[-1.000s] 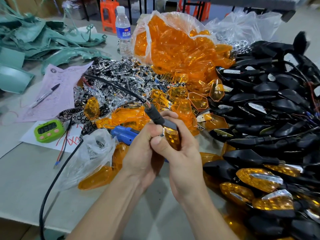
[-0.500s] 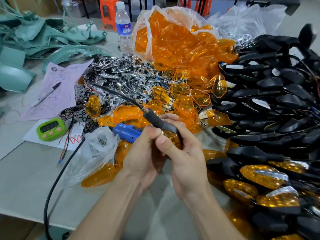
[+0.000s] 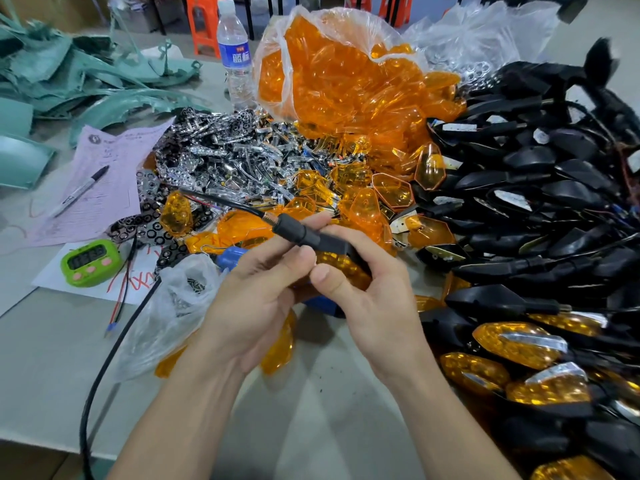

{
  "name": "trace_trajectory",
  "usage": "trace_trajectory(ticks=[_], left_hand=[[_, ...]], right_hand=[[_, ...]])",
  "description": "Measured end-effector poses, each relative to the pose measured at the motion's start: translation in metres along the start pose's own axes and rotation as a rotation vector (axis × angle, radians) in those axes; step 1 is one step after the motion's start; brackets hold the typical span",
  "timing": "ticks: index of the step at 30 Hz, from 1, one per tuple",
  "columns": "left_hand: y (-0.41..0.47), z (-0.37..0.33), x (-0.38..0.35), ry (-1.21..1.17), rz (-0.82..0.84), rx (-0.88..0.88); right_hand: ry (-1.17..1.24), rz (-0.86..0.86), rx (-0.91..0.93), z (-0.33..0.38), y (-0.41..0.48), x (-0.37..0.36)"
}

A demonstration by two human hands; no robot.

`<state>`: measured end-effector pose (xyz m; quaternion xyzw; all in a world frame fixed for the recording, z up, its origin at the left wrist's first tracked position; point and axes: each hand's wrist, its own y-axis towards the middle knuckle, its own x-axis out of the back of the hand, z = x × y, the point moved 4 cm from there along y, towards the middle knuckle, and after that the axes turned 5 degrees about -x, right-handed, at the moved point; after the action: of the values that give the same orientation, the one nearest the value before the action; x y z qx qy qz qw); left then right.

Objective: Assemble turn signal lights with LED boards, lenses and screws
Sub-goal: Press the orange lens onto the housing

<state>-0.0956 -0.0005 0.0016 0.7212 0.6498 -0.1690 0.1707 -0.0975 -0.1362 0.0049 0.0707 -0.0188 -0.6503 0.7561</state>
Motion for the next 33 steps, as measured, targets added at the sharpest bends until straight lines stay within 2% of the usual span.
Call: trace_trajectory(ticks=[3,9,11,15,20,31,33], left_hand=[[-0.001,-0.003,-0.001,-0.005,0.011,-0.04],[0.0,-0.002,-0.005,0.04,0.0,-0.088],[0.002,-0.003,-0.007,0.117,0.015,-0.104],[0.002,-0.008,-0.007,0.193,0.173,-0.087],[0.002,-0.007,-0.008,0.177,0.188,-0.114],[0.002,-0.006,-0.01,0.351,0.16,-0.17],[0.001,-0.007,-0.012,0.313,0.191,-0.185]], right_hand=[[-0.078,0.058,0.034,0.002,0.002,0.002],[0.074,0.0,-0.008,0.002,0.001,0.0],[0.22,-0.021,-0.116,-0.002,0.002,0.001],[0.712,0.023,-0.331,-0.007,-0.004,-0.009],[0.965,0.042,-0.481,-0.012,-0.01,-0.016],[0.952,0.088,-0.516,-0.008,-0.011,-0.03],[0.923,0.093,-0.498,-0.007,-0.01,-0.029]])
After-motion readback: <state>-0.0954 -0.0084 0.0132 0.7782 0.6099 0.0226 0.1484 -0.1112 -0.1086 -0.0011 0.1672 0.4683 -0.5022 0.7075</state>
